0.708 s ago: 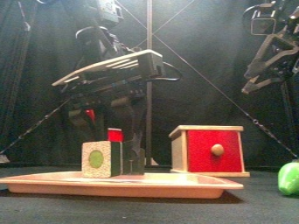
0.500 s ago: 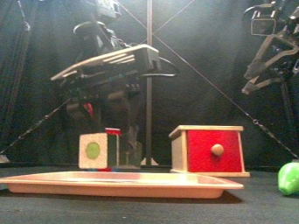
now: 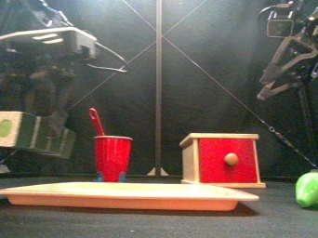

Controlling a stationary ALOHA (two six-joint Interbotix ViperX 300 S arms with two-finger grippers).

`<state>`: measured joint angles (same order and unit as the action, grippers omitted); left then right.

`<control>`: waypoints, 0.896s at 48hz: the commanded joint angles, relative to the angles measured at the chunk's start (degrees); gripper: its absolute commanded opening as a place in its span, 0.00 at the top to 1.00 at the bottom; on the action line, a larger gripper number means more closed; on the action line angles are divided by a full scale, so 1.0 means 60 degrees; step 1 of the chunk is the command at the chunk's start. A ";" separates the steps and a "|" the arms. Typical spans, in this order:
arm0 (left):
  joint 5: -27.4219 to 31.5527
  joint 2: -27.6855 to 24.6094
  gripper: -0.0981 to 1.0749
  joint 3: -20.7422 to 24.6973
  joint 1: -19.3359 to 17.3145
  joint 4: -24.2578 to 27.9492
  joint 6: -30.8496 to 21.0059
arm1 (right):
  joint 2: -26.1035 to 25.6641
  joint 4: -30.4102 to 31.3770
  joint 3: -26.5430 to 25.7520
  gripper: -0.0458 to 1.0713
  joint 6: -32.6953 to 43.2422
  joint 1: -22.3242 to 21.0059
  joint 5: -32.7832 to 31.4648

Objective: Place sushi roll left of plate

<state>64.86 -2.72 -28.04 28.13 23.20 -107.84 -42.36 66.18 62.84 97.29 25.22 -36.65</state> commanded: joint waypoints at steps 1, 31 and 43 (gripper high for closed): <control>-0.0073 0.0586 0.45 -0.0366 0.0205 0.0015 -0.0513 | -0.0015 0.0044 -0.0088 0.15 -0.0029 0.0000 0.0015; -0.1055 0.0410 0.43 -0.1641 0.0659 -0.0015 -0.2476 | 0.0000 0.0015 -0.0073 0.15 0.0015 -0.0059 0.0029; -0.1055 0.0498 0.29 -0.1802 0.0659 0.0044 -0.2651 | 0.0000 0.0073 -0.0044 0.15 0.0000 -0.0059 0.0029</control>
<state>58.45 -0.53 -39.29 32.08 23.12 -123.66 -42.36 66.36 63.28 97.29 24.96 -36.65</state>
